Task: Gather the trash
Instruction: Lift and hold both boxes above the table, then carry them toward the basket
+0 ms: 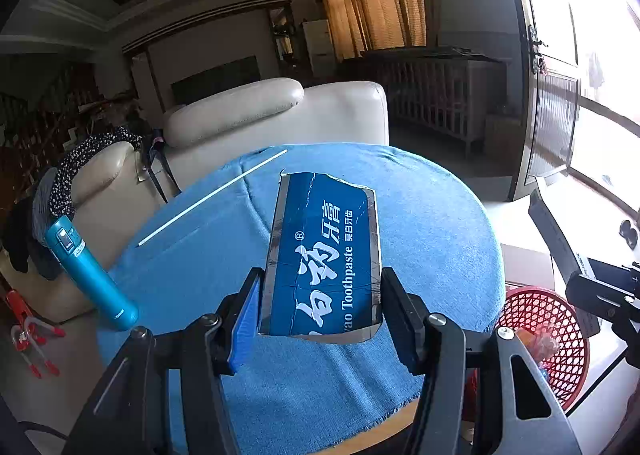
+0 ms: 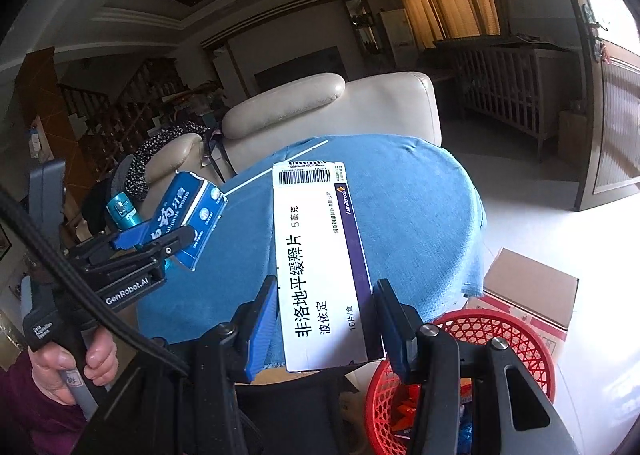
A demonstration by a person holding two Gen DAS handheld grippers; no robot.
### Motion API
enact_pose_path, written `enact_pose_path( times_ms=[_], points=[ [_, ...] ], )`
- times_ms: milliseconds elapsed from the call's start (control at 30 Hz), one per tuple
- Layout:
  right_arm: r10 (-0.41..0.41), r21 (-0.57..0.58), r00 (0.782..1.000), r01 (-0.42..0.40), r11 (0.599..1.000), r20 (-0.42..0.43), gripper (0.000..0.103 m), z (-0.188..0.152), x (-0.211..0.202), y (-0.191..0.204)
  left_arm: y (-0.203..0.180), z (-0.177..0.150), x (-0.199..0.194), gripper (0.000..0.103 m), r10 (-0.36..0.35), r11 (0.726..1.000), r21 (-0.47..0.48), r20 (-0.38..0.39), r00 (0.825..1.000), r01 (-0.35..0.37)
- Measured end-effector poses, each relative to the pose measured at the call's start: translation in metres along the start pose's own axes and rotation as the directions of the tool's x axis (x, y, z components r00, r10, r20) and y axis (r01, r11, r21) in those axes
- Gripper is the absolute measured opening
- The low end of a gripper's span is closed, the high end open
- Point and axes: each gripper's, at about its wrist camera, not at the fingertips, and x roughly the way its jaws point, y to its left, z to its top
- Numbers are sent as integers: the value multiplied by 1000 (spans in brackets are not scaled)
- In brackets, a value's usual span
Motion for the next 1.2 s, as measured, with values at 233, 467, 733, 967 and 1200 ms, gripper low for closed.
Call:
enact_pose_path(
  times_ms=[233, 467, 733, 967, 1200],
  points=[
    [3, -12, 1000, -3, 1000, 4, 51, -1, -2, 4, 1, 1, -3, 59, 1, 1000, -4, 11, 1000, -1],
    [9, -19, 1000, -9, 1000, 10, 51, 0, -5, 5, -2, -2, -8, 59, -3, 1000, 3, 17, 1000, 3],
    [14, -21, 1000, -13, 1000, 16, 51, 0, -9, 5, -2, -1, -13, 59, -7, 1000, 5, 27, 1000, 7],
    [18, -22, 1000, -18, 1000, 17, 51, 0, -11, 6, -2, -2, -13, 59, -13, 1000, 6, 23, 1000, 13],
    [22, -27, 1000, -21, 999, 15, 51, 0, -12, 8, 1, 0, -12, 59, -19, 1000, -6, 15, 1000, 19]
  ],
)
